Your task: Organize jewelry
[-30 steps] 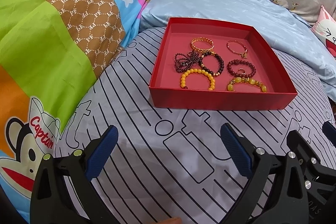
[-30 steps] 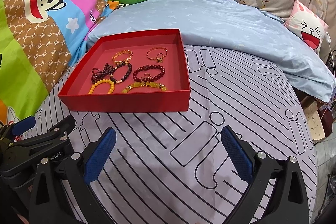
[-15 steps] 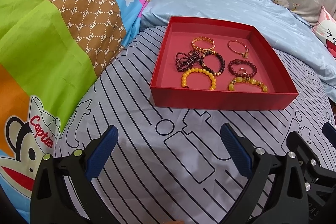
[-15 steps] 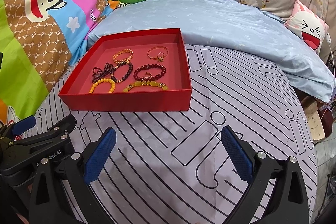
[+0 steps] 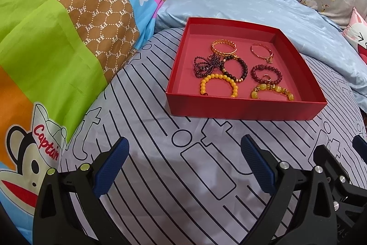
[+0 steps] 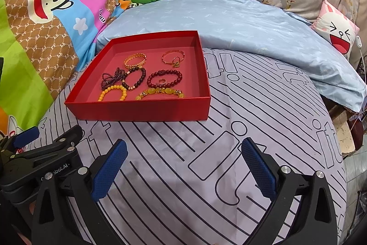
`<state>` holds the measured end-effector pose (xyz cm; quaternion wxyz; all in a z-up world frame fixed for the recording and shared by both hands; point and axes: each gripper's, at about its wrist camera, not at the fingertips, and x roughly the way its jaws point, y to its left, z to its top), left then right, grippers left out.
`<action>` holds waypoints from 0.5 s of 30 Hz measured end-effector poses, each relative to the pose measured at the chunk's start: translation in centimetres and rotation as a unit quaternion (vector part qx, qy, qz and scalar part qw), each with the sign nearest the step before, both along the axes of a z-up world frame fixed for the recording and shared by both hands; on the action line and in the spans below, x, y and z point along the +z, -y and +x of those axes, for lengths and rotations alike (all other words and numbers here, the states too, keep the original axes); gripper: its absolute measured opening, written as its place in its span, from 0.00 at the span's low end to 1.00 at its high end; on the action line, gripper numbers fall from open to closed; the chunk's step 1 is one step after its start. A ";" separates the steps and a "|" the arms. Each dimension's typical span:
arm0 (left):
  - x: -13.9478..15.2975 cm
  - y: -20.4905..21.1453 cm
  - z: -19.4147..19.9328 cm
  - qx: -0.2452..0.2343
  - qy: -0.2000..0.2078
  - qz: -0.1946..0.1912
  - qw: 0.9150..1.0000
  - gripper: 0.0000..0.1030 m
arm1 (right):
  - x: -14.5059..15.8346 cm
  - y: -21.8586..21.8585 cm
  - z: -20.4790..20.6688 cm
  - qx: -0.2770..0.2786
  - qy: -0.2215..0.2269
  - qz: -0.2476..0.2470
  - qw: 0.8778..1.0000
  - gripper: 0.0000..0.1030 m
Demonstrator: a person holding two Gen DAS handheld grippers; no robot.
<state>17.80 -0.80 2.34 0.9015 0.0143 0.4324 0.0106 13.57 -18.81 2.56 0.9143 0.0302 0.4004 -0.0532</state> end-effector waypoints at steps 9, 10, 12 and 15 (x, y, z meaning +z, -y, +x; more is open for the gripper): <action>0.3 0.1 0.0 -0.001 0.001 0.004 1.000 0.91 | 0.0 0.0 0.0 0.000 0.000 0.000 1.000 0.94; 0.3 0.1 0.0 -0.001 0.001 0.004 1.000 0.91 | 0.0 0.0 0.0 0.000 0.000 -0.001 1.000 0.94; 0.2 0.1 0.1 -0.001 0.000 0.004 1.000 0.91 | 0.0 0.0 0.0 0.000 0.000 -0.001 1.000 0.94; 0.2 0.1 0.1 -0.002 -0.001 0.005 1.000 0.90 | 0.0 0.0 0.0 0.000 0.000 0.000 1.000 0.94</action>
